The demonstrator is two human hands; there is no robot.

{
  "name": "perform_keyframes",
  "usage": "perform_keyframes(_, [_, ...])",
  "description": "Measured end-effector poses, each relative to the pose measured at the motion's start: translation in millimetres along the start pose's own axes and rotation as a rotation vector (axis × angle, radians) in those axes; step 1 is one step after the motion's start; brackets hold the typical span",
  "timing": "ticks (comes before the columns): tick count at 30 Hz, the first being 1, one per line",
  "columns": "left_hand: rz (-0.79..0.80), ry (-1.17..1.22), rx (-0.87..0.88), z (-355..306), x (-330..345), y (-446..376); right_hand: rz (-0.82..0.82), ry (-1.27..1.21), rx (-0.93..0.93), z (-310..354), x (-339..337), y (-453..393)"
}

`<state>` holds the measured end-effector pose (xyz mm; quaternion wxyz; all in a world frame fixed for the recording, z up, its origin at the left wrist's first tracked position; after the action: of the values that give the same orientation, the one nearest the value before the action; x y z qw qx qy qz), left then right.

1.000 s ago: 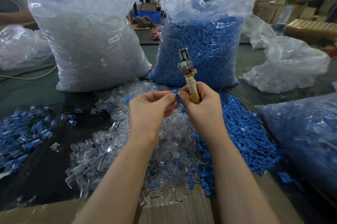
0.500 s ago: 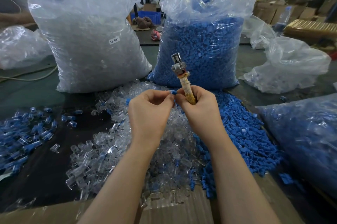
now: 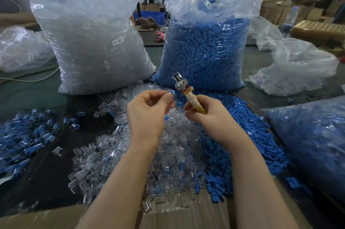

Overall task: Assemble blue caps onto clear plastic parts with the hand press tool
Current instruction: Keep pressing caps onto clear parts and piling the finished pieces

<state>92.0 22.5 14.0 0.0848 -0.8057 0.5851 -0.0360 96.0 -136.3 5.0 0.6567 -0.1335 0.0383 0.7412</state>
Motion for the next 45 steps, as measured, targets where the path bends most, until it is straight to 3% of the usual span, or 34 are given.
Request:
perform_keyframes(7, [-0.015, 0.075, -0.008, -2, -1, -1, 0.113, 0.114, 0.035, -4, 1, -1])
perform_keyframes(18, [-0.001, 0.113, -0.024, -5, -3, -1, 0.155, 0.124, 0.054, -5, 0, 0])
perform_keyframes(39, [-0.007, 0.091, -0.057, -2, -3, -4, 0.11, 0.268, 0.057, -3, 3, -2])
perform_keyframes(42, [-0.062, 0.066, -0.06, 1, -19, -14, 0.06, 0.291, 0.054, -5, 1, -3])
perform_keyframes(45, [-0.214, -0.108, -0.064, 12, -64, -36, -0.039, 0.328, 0.084, -9, -7, -5])
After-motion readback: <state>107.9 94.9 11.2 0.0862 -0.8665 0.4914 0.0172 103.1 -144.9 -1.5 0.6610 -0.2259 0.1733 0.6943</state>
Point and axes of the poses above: each hand's wrist, its own y-axis away from the middle knuckle, its own x-axis out of the palm, z = x × y, the point moved 3 cm from there along -y, towards the middle knuckle, and after that the axes turned 10 degrees about -y, right-handed, at the moved point
